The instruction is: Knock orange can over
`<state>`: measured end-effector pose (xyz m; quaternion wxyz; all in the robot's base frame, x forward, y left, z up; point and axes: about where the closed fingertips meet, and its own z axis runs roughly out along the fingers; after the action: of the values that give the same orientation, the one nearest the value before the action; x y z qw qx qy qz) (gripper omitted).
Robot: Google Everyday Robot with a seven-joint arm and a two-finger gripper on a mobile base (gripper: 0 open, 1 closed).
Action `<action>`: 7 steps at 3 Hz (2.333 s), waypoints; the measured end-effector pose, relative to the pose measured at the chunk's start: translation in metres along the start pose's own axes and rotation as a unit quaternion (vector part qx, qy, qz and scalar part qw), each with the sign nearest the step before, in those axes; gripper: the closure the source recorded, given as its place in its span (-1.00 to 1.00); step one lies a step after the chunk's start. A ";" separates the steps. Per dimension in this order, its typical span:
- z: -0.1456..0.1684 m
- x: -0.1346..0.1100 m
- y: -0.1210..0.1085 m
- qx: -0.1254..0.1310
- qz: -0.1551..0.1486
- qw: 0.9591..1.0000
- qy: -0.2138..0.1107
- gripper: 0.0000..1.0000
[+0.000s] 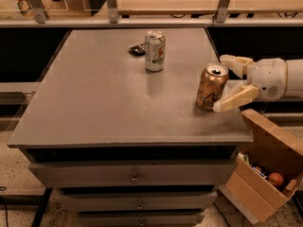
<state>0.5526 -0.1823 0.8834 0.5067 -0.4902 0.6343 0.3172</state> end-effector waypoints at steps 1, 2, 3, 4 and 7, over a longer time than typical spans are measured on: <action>0.008 0.001 0.004 -0.011 0.000 1.000 -0.019 -0.68; 0.015 0.002 0.008 -0.020 0.001 0.999 -0.029 -0.21; 0.016 0.001 0.008 -0.020 -0.002 1.000 -0.020 0.25; 0.017 -0.010 0.009 -0.004 -0.041 0.998 0.040 0.71; 0.030 -0.032 0.052 -0.003 -0.257 0.906 0.337 0.66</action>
Offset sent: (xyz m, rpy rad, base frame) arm -0.0056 0.0177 -0.0108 0.0773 -0.0018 0.0537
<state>0.5134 -0.1291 0.9005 0.3257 -0.7152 0.6183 -0.0065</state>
